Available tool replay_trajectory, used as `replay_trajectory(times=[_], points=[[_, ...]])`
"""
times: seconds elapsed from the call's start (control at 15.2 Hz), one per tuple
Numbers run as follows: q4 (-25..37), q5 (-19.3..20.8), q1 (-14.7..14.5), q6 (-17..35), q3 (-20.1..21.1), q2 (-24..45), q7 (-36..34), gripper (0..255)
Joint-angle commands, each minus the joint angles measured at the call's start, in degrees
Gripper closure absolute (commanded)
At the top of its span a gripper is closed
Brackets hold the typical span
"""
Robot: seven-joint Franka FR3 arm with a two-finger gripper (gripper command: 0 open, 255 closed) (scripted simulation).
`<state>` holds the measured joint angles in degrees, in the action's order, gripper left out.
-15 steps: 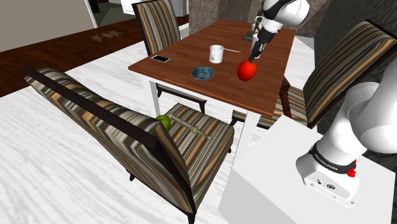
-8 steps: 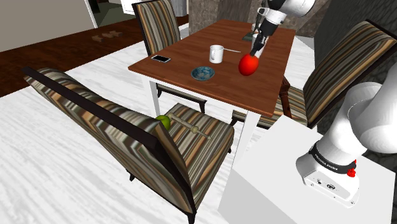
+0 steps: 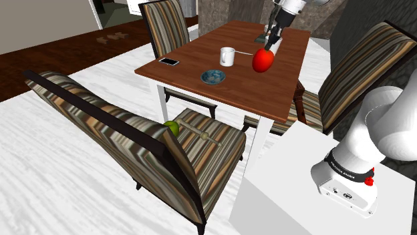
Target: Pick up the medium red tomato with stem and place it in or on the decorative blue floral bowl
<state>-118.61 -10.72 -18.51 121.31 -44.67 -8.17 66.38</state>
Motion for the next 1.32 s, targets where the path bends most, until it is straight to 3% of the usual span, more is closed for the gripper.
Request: replay_trajectory(times=[0.0, 0.26, 0.53, 0.92, 1.25], points=[[1.2, 0.46, 0.06, -1.41, 0.14, -0.35, -0.52, 255], [3.05, 1.12, 0.11, -3.56, 0.42, -0.91, -1.39, 255], [8.41, -1.49, -2.08, -5.13, 2.04, 3.38, -4.5, 255], [18.78, -6.05, -4.29, -8.68, 3.95, 11.4, -8.46, 255], [30.05, -10.3, -4.46, -13.03, 5.53, 19.51, -11.57, 255]])
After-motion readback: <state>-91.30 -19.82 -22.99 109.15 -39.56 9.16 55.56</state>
